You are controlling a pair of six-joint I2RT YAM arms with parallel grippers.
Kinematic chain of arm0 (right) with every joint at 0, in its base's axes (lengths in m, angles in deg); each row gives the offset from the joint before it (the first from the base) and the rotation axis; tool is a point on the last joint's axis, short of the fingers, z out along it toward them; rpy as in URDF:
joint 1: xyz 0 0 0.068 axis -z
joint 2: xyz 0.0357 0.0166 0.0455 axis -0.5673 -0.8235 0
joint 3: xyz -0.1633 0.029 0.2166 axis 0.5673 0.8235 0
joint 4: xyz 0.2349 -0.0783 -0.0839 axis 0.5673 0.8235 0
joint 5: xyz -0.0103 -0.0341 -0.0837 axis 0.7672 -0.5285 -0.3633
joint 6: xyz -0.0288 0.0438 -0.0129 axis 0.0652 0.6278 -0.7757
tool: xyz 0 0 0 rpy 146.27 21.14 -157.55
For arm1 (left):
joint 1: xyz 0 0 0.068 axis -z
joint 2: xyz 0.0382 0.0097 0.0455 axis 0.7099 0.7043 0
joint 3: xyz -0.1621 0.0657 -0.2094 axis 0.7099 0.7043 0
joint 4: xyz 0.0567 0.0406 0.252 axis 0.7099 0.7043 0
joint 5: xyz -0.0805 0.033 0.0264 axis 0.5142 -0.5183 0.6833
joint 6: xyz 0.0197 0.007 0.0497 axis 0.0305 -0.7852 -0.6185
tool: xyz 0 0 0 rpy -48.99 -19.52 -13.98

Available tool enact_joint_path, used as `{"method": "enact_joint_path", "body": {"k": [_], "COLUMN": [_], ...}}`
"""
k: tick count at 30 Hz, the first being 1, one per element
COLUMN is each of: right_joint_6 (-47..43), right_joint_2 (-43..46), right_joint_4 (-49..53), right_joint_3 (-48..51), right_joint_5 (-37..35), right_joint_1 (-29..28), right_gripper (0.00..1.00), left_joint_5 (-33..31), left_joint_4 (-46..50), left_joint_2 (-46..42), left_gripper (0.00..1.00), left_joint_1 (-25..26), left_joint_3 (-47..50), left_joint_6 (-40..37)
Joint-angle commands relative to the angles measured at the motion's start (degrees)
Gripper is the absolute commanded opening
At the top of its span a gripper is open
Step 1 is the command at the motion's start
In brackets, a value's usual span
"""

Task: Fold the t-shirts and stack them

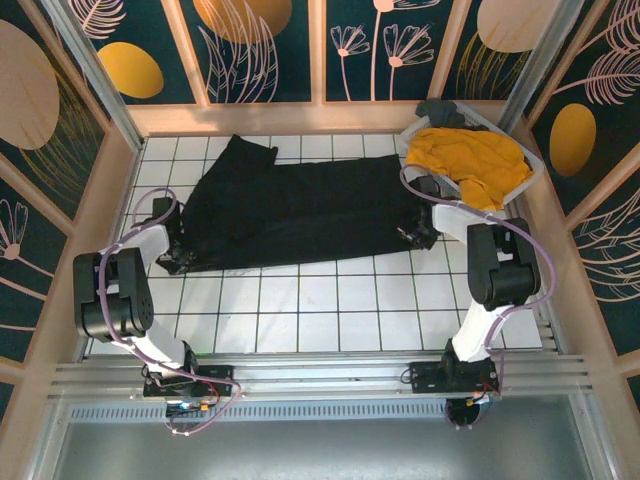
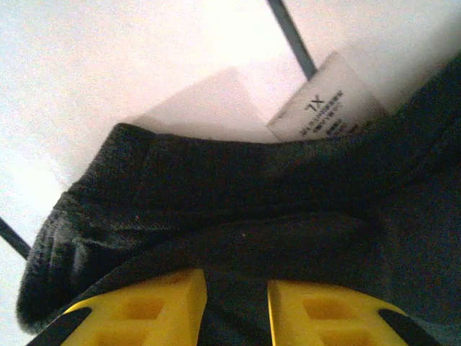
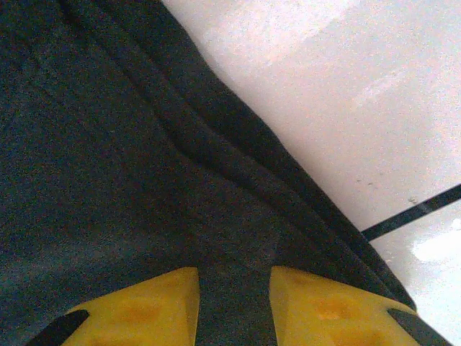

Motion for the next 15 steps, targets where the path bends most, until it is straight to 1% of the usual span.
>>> {"method": "enact_joint_path", "body": {"k": [1,4,7,11,15], "right_joint_6": [-0.8,-0.4,0.9,3.8,5.7], "right_joint_2": [-2.0,-0.4,2.7,11.0,17.9], "right_joint_4": [3.9,5.4,8.4,10.9,11.8], "right_joint_3": [1.8,4.2,7.2,14.0,17.6], "right_joint_5": [-2.5,-3.6,-4.5,-4.5,-3.5], "right_joint_1": [0.0,-1.1,-1.8,-3.1,-5.4], "right_gripper": [0.34,0.35,0.36,0.37,0.41], "left_joint_5": [-3.9,-4.2,-6.0,-7.9,-9.3], "left_joint_4": [1.8,2.6,5.0,8.5,9.9], "left_joint_2": [0.1,-1.4,-6.0,-13.2,-16.3], "left_gripper": [0.31,0.31,0.31,0.31,0.34], "left_joint_1": [-2.5,-3.2,-3.9,-5.7,-6.9], "left_joint_3": [3.6,5.8,8.2,11.2,11.8], "left_joint_6": [-2.8,-3.2,-3.2,-3.8,-3.8]}}
